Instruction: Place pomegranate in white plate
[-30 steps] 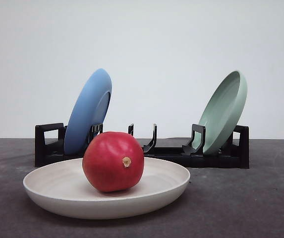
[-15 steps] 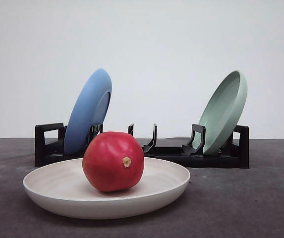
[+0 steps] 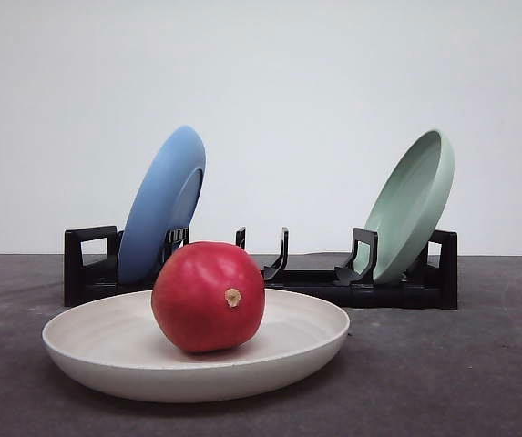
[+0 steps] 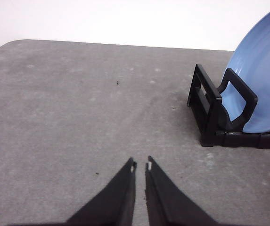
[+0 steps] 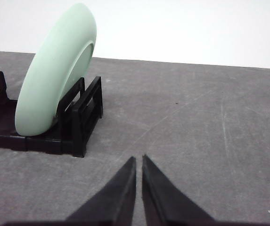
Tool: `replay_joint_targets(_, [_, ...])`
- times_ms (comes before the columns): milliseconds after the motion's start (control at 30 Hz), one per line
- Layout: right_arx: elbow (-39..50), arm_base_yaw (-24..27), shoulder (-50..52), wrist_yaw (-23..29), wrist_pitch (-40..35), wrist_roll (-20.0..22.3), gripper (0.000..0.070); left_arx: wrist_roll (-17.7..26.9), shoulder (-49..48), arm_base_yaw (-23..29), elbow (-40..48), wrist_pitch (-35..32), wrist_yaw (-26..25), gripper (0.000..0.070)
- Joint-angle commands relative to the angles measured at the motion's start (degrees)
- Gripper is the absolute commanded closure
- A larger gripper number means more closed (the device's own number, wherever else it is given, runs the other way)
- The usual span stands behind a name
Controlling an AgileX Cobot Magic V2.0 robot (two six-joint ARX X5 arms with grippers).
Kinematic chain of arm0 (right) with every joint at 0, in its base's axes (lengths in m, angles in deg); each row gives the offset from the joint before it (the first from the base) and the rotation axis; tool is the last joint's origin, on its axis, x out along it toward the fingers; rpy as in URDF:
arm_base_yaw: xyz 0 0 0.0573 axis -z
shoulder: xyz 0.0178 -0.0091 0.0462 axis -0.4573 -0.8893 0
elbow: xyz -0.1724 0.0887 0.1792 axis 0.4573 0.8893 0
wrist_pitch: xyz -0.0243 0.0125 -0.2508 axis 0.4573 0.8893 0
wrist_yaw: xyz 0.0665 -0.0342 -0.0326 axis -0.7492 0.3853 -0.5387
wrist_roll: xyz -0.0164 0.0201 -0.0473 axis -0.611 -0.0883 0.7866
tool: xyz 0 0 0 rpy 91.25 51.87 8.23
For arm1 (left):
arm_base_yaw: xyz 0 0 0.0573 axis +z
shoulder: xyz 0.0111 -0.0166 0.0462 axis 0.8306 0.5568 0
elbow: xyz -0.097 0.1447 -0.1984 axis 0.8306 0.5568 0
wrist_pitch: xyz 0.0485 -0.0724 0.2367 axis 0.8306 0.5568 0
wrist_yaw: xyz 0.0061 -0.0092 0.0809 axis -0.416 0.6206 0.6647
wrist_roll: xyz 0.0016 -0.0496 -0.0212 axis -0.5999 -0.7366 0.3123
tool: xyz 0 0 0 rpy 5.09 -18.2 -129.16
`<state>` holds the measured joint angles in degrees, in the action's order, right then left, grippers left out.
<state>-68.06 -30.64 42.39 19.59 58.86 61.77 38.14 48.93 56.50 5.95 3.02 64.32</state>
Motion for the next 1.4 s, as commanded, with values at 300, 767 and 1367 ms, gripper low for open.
replay_joint_targets(300, [0.2,0.0,0.2,0.0,-0.7,0.0,0.0683,0.6,0.0,0.0,0.7,0.0,0.2,0.0683])
replay_joint_targets(767, [0.2,0.0,0.2,0.0,-0.7,0.0,0.0683,0.6,0.0,0.0,0.7,0.0,0.2,0.0683])
replay_joint_targets(1367, [0.2,0.0,0.2,0.0,-0.7,0.0,0.0683,0.6,0.0,0.0,0.7,0.0,0.2,0.0683])
